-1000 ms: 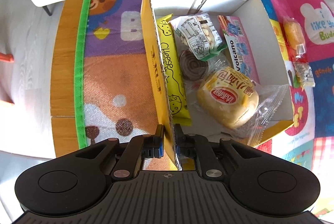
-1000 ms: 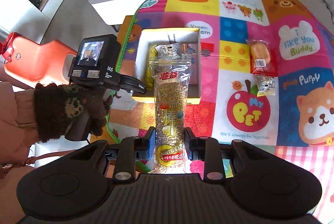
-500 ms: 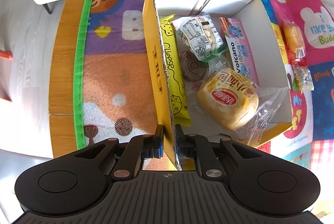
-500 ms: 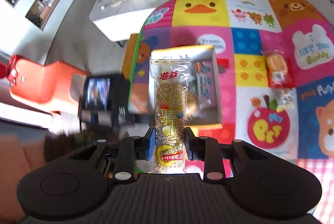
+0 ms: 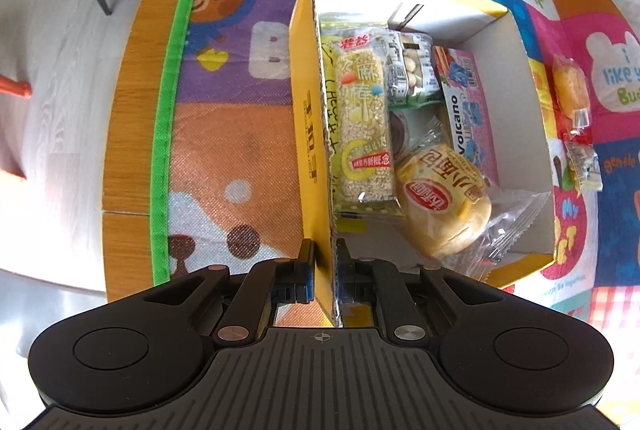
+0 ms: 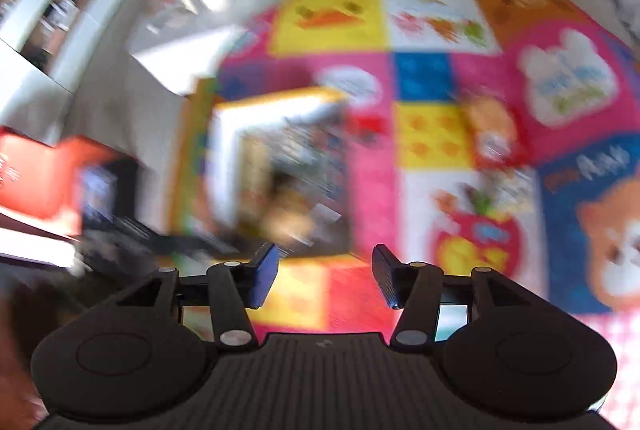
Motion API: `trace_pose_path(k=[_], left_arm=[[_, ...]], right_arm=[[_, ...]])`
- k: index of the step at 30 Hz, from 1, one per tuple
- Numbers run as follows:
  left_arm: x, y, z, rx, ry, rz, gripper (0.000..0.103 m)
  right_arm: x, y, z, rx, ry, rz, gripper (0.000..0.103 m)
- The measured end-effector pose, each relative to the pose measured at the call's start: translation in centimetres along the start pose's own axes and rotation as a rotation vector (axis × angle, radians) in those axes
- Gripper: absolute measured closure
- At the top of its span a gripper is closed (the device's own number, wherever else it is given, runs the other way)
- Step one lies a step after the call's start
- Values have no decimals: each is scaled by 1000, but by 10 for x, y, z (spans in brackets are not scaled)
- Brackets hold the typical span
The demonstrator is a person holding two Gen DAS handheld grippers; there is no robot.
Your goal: Organize objects
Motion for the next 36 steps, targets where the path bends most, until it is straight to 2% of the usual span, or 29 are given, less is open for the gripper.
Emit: trace_pose_path(k=[4, 6, 9, 12, 15, 19, 22, 23, 25, 27, 31, 36], left_arm=[[-5, -6, 3, 38, -13, 16, 93], [-8, -6, 3, 52, -22, 13, 93], [-9, -3, 0, 28, -25, 4, 93], [-8, -5, 2, 11, -17, 19, 94], [-8, -7, 4, -3, -14, 34, 94], [-6, -2, 7, -37, -16, 28, 94], [-6, -1, 7, -48, -18, 25, 94], [-6, -1, 7, -48, -18, 25, 94], [-6, -1, 7, -51, -19, 25, 94], [-7, -1, 7, -53, -21, 26, 94], [-8, -3, 5, -50, -22, 32, 94], [-6, -3, 3, -45, -19, 38, 94]], right_arm=[[20, -57, -23, 6, 20, -118, 51], [33, -79, -25, 38, 26, -132, 51], [58, -96, -12, 21, 32, -158, 51], [73, -97, 15, -13, 12, -165, 51], [65, -77, 38, -43, -1, -37, 51], [55, -11, 39, -227, 2, 131, 51], [68, 33, 31, -285, 52, 244, 63], [74, 45, 29, -294, 65, 260, 71], [88, 63, 30, -286, 86, 288, 74], [104, 73, 30, -291, 105, 279, 75], [129, 73, 36, -328, 96, 152, 76], [121, 52, 42, -300, 78, 121, 76]])
Point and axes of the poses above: each gripper's, at about its wrist camera, not at the fingertips, and x roughly the way its jaws point, y to its left, z to its top, the point moved 2 cm from there along x, roughly the way its jaws point, and after that the axes turned 5 degrees about x, right-handed, at the moved point
